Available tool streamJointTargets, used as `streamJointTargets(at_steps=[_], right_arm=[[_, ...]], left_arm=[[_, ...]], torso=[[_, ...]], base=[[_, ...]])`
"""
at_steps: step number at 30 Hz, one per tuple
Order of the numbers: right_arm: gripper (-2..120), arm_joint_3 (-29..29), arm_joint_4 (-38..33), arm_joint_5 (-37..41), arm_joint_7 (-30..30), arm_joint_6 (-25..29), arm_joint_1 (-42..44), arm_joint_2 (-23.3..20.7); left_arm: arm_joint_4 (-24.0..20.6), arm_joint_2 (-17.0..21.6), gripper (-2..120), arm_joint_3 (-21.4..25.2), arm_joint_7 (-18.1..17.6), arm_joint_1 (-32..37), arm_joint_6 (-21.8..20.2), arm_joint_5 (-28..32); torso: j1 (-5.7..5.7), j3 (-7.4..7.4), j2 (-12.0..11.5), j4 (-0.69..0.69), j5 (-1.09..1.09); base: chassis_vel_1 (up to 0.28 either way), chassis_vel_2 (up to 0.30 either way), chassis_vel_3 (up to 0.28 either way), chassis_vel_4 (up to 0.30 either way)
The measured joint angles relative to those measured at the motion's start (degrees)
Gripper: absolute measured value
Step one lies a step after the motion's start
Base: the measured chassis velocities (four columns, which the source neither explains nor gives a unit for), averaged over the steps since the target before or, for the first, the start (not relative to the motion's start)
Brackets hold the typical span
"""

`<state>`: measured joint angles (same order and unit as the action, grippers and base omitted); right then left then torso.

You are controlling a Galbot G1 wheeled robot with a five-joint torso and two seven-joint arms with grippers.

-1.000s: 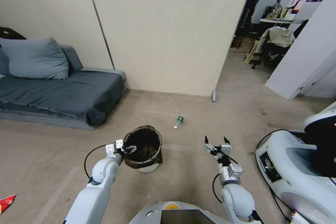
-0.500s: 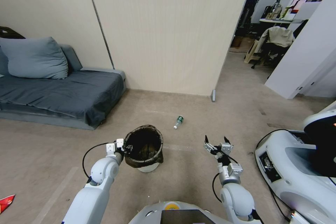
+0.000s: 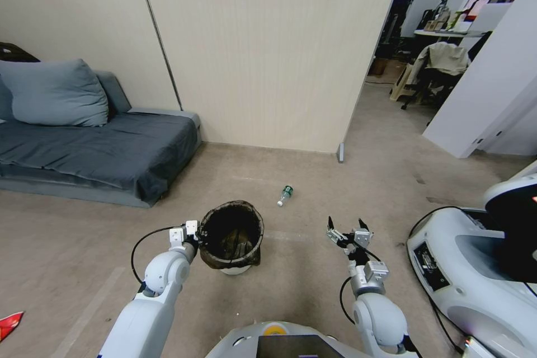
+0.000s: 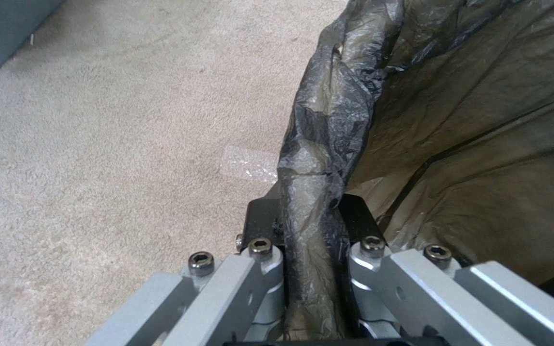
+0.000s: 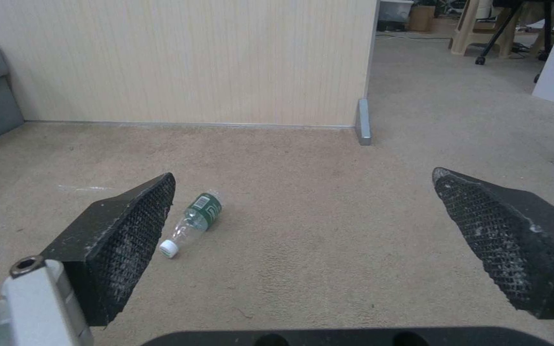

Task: Pick up the trash bin, then pick up the garbage from the floor and place it into the trash bin.

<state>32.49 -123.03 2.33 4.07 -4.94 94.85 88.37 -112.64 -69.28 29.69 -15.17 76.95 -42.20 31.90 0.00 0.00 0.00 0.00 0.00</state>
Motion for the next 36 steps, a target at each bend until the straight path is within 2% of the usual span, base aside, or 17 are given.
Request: streamJointTargets(at_steps=[5,16,20,21,24,25,30,36], right_arm=[[100,0.03,-0.03,0.00,0.02,-0.01,0.03,-0.03],[100,0.16,-0.24,-0.03,0.09,-0.03,0.25,-0.10],[100,0.23,-0.24,-0.06,0.12,-0.04,0.27,-0.12],[100,0.23,-0.24,-0.06,0.12,-0.04,0.27,-0.12],[100,0.19,-0.24,-0.11,0.13,-0.05,0.26,-0.09],[100,0.19,-0.24,-0.11,0.13,-0.05,0.26,-0.09],[100,0.46,-0.23,-0.10,0.14,-0.14,0.16,-0.34],[100,0.46,-0.13,-0.09,0.14,-0.16,0.01,-0.26]], left_arm=[[-0.55,-0.07,6,0.01,-0.16,0.17,0.01,-0.28],[-5.29,0.59,5,0.07,-0.97,0.23,0.02,0.16],[-10.17,0.68,5,0.05,0.10,0.27,0.04,0.27],[-10.17,0.68,5,0.05,0.10,0.27,0.04,0.27],[-14.59,1.12,5,0.14,1.56,0.57,0.06,-0.12],[-14.59,1.12,5,0.14,1.56,0.57,0.06,-0.12],[-21.47,1.81,5,1.19,3.25,1.72,0.07,-0.20],[-27.12,2.49,5,2.33,4.20,3.26,0.07,-0.07]], torso=[[0.00,0.00,0.00,0.00,0.00],[0.00,0.00,0.00,0.00,0.00],[0.00,0.00,0.00,-0.01,0.01],[0.00,0.00,0.00,-0.01,0.01],[0.00,0.00,0.00,0.00,0.00],[0.00,0.00,0.00,0.00,0.00],[0.00,0.00,0.00,0.00,0.00],[0.00,-0.01,0.00,0.00,0.01]], base=[[0.000,0.000,0.000,0.000],[0.000,0.000,0.000,0.000],[0.000,0.000,0.000,0.000],[0.000,0.000,0.000,0.000],[0.000,0.000,0.000,0.000],[0.000,0.000,0.000,0.000],[0.000,0.000,0.000,0.000],[0.000,0.000,0.000,0.000]])
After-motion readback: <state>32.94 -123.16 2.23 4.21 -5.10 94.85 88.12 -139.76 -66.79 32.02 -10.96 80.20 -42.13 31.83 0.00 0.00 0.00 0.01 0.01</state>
